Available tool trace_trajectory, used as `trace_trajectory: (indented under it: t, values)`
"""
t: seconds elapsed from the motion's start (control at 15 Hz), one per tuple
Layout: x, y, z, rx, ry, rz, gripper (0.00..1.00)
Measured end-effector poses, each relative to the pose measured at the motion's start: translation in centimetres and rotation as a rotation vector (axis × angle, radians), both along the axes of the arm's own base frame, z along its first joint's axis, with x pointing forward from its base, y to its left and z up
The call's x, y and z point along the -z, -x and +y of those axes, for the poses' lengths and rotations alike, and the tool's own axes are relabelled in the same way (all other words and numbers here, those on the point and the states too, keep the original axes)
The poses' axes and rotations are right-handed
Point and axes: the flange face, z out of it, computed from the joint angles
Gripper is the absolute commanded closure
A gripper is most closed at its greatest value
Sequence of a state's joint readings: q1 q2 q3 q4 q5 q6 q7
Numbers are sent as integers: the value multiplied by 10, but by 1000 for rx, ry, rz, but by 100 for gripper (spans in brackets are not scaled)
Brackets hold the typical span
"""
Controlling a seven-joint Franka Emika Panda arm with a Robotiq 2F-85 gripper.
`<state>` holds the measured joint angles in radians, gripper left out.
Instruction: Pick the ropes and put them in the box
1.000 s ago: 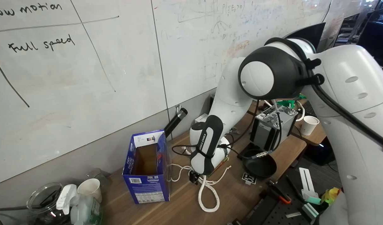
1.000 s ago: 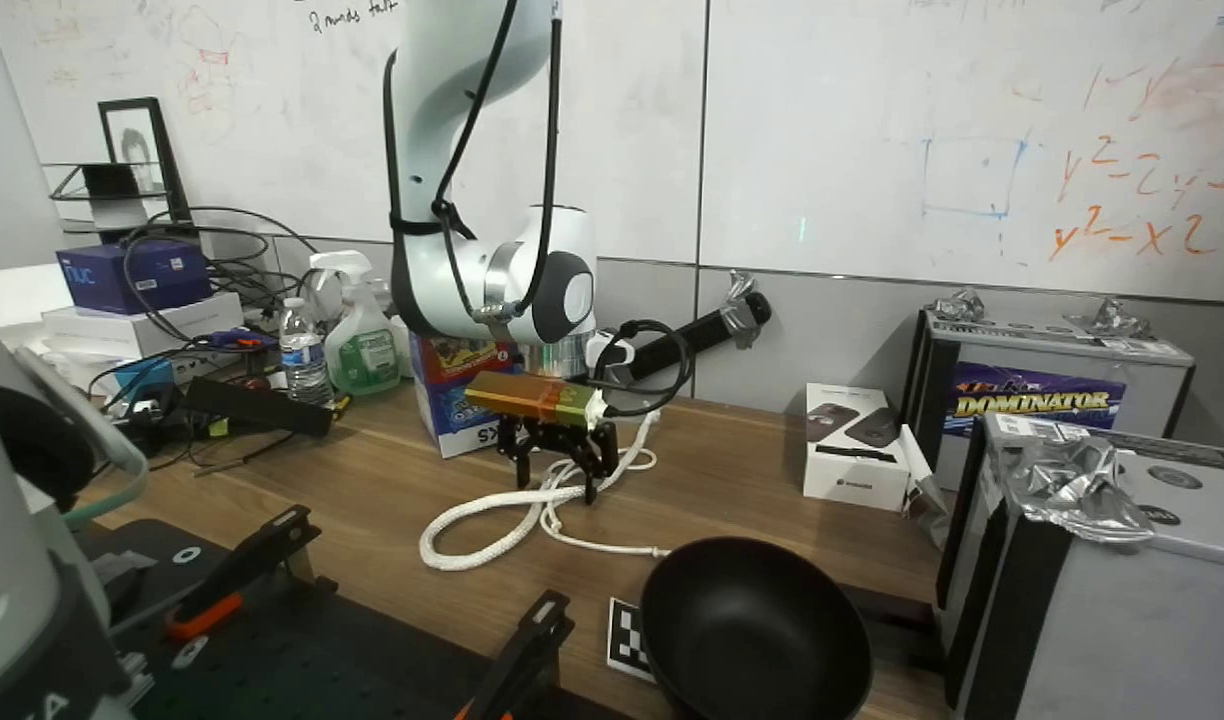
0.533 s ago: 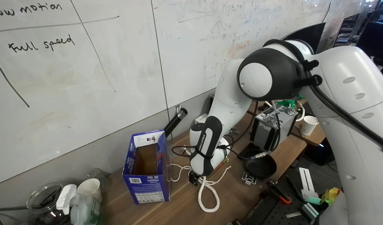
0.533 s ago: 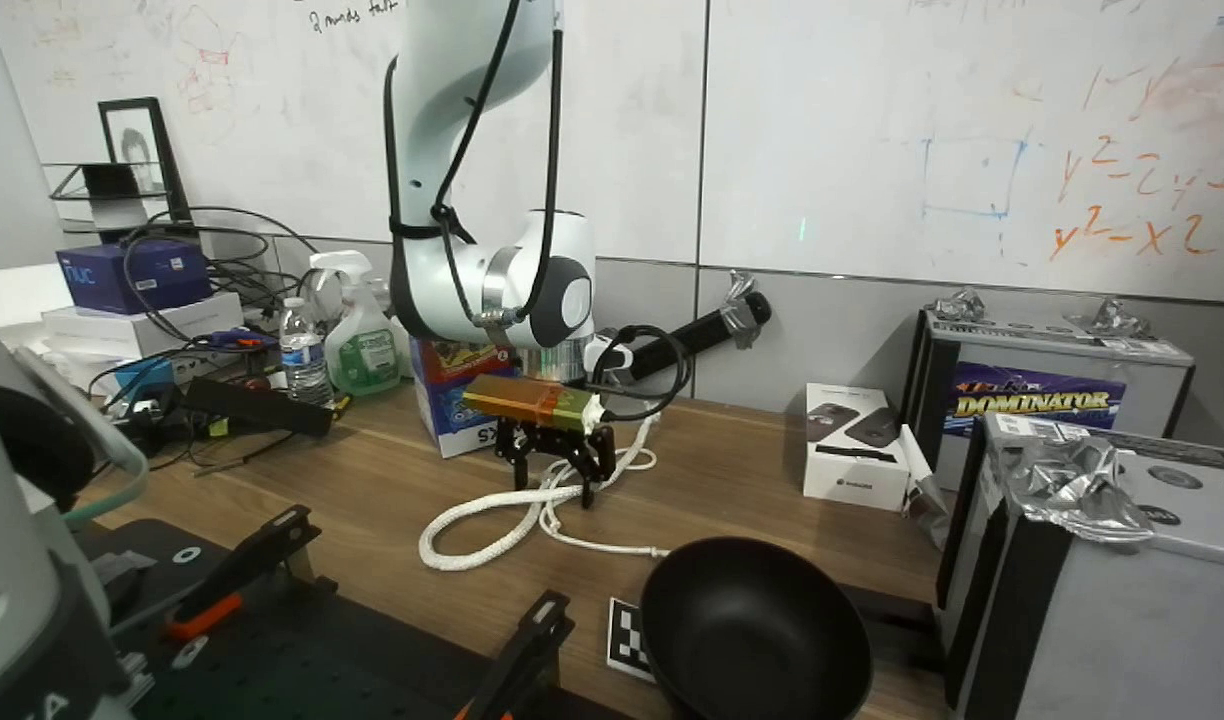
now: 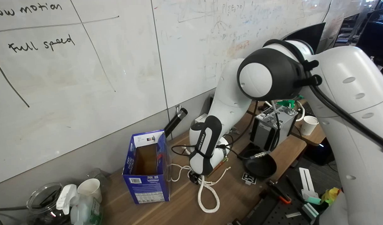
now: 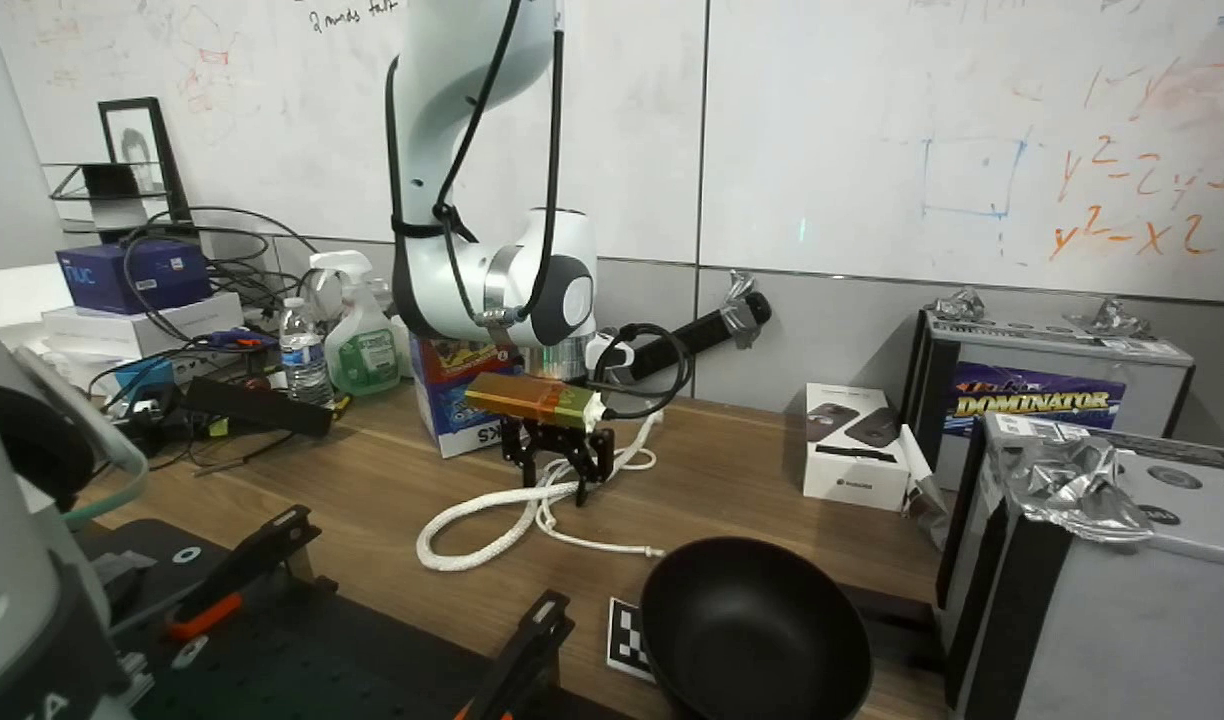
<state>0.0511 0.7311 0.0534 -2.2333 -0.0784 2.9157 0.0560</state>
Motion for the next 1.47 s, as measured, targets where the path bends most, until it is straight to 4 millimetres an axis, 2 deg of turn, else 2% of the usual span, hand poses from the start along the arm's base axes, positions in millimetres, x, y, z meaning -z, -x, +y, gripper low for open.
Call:
trace_trajectory:
  t: [0.27, 0.53, 0.6, 0.8, 0.93, 1.07, 1.13, 1.47]
  values:
    - [-3, -3, 4, -2, -5, -8, 86]
    - [-4, -4, 6, 14, -14, -9, 92]
    - [-4, -4, 5, 27, -19, -7, 89]
    - [-4, -5, -2, 70, -28, 7, 89]
    - [-13, -8, -9, 88, -25, 17, 89]
    - [-36, -14, -18, 103, -19, 26, 89]
    - [-53, -18, -23, 108, -14, 29, 89]
    - [-166, -40, -34, 107, 5, 27, 89]
